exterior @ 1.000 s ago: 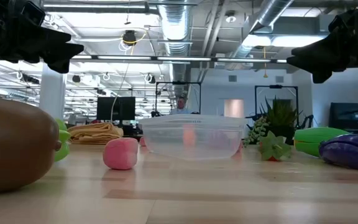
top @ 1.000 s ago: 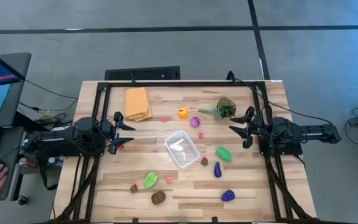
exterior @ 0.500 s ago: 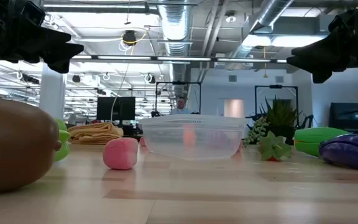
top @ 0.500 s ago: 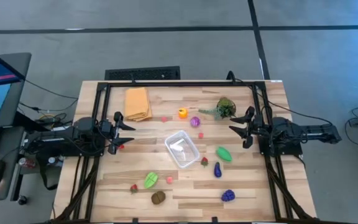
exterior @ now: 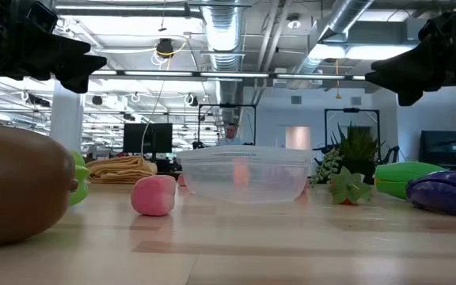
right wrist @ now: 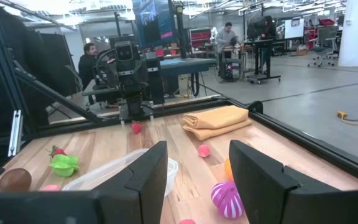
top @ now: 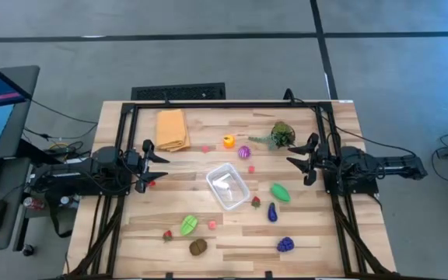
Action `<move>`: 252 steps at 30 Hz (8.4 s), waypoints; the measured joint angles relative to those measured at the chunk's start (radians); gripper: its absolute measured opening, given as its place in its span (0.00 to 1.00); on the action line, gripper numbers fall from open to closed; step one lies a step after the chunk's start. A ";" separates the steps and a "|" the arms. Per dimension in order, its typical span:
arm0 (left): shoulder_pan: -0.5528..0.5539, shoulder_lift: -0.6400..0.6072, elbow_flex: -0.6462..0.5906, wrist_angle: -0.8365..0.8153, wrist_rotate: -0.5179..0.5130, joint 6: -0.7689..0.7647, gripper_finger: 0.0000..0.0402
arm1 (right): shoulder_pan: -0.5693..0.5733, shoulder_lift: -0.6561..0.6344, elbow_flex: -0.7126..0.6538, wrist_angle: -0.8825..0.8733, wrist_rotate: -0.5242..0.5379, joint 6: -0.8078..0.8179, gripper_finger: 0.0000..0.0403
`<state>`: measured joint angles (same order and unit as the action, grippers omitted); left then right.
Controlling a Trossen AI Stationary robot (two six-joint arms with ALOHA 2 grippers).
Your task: Pick and placing Produce into tupperware
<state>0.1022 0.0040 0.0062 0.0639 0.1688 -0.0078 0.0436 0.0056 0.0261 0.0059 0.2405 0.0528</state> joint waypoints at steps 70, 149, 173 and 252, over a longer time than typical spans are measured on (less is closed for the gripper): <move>0.000 0.000 0.000 0.010 -0.028 -0.358 0.47 | 0.007 0.000 0.000 0.001 -0.008 0.653 0.49; 0.000 0.000 0.000 0.002 -0.378 -0.809 0.47 | 0.478 0.592 0.606 -0.717 0.104 0.882 0.24; 0.000 0.000 0.000 0.001 -0.371 -0.756 0.47 | 0.243 1.133 0.611 -0.375 0.127 0.541 0.47; 0.000 0.003 0.000 -0.004 -0.341 -0.711 0.47 | -0.038 1.604 0.611 0.010 -0.057 0.437 0.42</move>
<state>0.1024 0.0067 0.0063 0.0597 -0.1719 -0.7189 0.0059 1.6100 0.6369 0.0156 0.1836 0.4896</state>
